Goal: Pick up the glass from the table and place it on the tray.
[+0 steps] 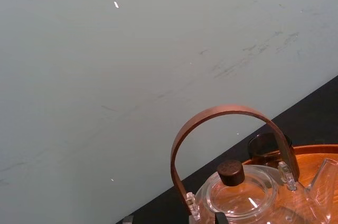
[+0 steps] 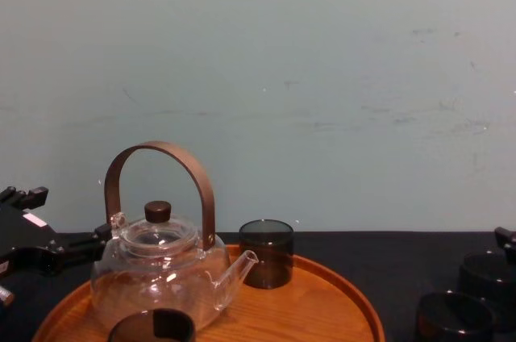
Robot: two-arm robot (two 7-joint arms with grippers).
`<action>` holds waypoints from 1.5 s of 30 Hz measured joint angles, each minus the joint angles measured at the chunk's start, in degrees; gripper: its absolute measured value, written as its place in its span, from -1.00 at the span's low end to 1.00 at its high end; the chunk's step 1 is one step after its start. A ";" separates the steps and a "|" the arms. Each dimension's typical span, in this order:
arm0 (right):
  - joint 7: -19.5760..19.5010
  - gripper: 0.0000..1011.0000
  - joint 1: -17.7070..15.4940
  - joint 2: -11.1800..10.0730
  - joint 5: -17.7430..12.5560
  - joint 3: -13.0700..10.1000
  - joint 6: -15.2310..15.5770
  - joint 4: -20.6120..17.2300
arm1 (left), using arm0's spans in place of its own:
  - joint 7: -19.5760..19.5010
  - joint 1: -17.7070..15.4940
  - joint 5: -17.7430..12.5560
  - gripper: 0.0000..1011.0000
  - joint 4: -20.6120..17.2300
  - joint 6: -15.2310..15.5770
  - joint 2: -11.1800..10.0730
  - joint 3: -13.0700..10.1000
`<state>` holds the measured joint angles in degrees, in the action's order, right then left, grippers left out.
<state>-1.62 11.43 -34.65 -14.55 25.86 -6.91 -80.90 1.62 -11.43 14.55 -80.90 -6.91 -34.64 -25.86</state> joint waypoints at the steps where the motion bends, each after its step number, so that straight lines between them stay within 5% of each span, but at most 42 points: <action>1: -0.01 0.98 0.00 0.00 0.00 0.00 0.00 0.00 | 0.00 0.00 0.00 0.98 0.00 0.00 0.00 0.00; 21: 4.83 0.98 -4.67 -0.89 -1.63 -2.20 1.99 -6.27 | 0.00 0.00 0.00 0.98 0.00 0.00 0.00 0.00; 34: 10.56 0.98 -9.70 -2.38 -5.30 -3.41 7.02 -14.42 | 0.00 0.00 0.00 0.98 0.00 0.00 0.00 0.00; 45: 13.79 0.98 -11.53 -2.54 -7.69 -4.70 12.03 -16.36 | 0.00 0.00 0.00 0.98 0.00 0.00 0.00 0.00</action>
<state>12.17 -0.10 -37.19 -22.24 21.16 5.12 -97.25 1.62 -11.43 14.55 -80.90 -6.91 -34.64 -25.86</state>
